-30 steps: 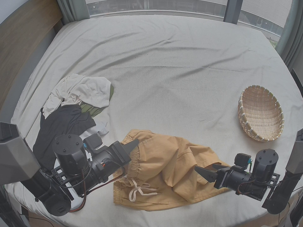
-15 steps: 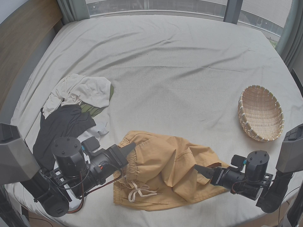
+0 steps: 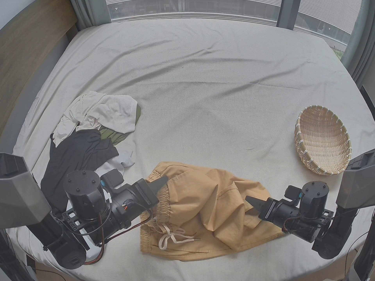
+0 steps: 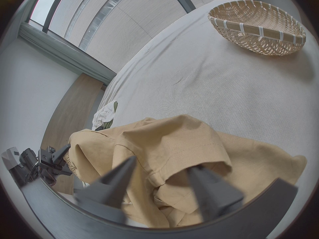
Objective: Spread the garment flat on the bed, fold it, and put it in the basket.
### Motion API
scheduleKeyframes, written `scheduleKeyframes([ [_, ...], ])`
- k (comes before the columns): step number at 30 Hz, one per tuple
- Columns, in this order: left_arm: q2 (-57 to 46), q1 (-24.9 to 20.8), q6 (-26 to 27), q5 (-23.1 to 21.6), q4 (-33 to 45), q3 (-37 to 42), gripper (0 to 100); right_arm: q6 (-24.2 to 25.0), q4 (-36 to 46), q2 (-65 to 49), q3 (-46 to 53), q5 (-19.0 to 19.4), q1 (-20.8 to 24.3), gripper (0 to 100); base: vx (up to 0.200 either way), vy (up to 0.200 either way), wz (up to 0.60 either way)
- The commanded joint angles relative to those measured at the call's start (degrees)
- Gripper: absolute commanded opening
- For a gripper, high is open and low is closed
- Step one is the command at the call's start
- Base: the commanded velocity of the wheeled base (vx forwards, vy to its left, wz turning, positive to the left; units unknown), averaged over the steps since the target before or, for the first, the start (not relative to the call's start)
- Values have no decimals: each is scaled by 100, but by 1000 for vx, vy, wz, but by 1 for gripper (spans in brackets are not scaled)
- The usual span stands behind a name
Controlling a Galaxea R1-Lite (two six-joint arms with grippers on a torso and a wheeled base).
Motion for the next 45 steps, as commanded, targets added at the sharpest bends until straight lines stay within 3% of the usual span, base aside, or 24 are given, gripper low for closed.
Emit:
scheduleKeyframes([
  [1, 96, 8, -11, -6, -125, 30, 0, 47, -3, 68, -29, -1, 27, 0, 0, 0, 0],
  [8, 263, 34, -3, 3, -283, 65, 0, 152, -12, -38, -20, -1, -52, 0, 0, 0, 0],
  [16, 281, 43, -11, 3, -353, 74, 0, 126, -3, -354, -20, 43, -720, 0, 0, 0, 0],
  [28, 351, 52, -11, 126, -353, 83, 0, 143, -3, -231, -12, 350, -641, 0, 0, 0, 0],
  [29, 351, 52, -3, 126, -362, 83, 0, 143, -3, -231, -20, 412, -641, 100, 0, 0, 0],
  [45, 316, 43, -3, 134, -362, 83, 0, 152, -3, 358, -135, 377, -333, 100, 0, 0, 0],
])
